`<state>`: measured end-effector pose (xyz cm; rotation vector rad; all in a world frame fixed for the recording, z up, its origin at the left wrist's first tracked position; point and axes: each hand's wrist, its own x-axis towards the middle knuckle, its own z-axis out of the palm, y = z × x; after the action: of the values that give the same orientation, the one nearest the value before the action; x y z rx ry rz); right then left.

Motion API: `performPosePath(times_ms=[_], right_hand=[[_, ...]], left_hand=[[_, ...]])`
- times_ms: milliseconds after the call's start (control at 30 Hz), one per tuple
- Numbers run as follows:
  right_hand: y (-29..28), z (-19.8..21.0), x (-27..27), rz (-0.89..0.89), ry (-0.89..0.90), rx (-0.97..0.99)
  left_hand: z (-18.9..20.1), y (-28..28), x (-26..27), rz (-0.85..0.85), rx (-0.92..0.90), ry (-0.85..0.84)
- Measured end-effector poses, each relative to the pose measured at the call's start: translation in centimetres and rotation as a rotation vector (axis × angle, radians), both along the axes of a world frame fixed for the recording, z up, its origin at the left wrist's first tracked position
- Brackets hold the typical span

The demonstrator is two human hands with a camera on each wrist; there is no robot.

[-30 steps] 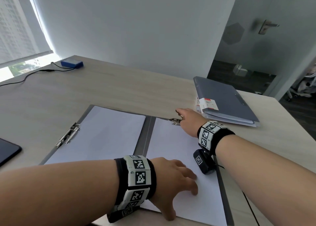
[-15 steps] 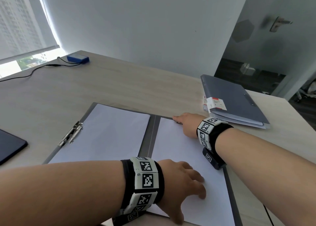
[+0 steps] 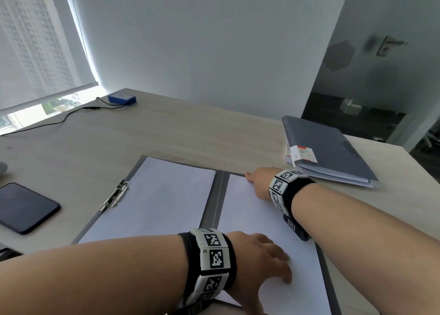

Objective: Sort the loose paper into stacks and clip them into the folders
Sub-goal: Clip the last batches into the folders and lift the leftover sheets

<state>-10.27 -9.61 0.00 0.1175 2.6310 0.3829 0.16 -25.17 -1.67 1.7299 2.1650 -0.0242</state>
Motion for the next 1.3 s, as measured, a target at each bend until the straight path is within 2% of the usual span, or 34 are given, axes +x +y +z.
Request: performPosePath(times_ms=[633,767,967,1300], right_hand=[[1.6,-0.1,0.8,-0.033,0.034,-0.104],[1.4,-0.2,0.6,-0.033,0.027,-0.087],[1.0,0.1,0.1,-0.063,-0.024,-0.049],[1.7,-0.7,1.4,-0.117,0.138,-0.282]], left_hand=[[0.0,2.0,0.8,0.119,-0.053,0.050],[0.0,2.1,0.6,0.104,-0.111,0.034],[0.0,2.1,0.9,0.102,-0.094,0.058],[-0.2,2.2,1.1,0.103,-0.073,0.066]])
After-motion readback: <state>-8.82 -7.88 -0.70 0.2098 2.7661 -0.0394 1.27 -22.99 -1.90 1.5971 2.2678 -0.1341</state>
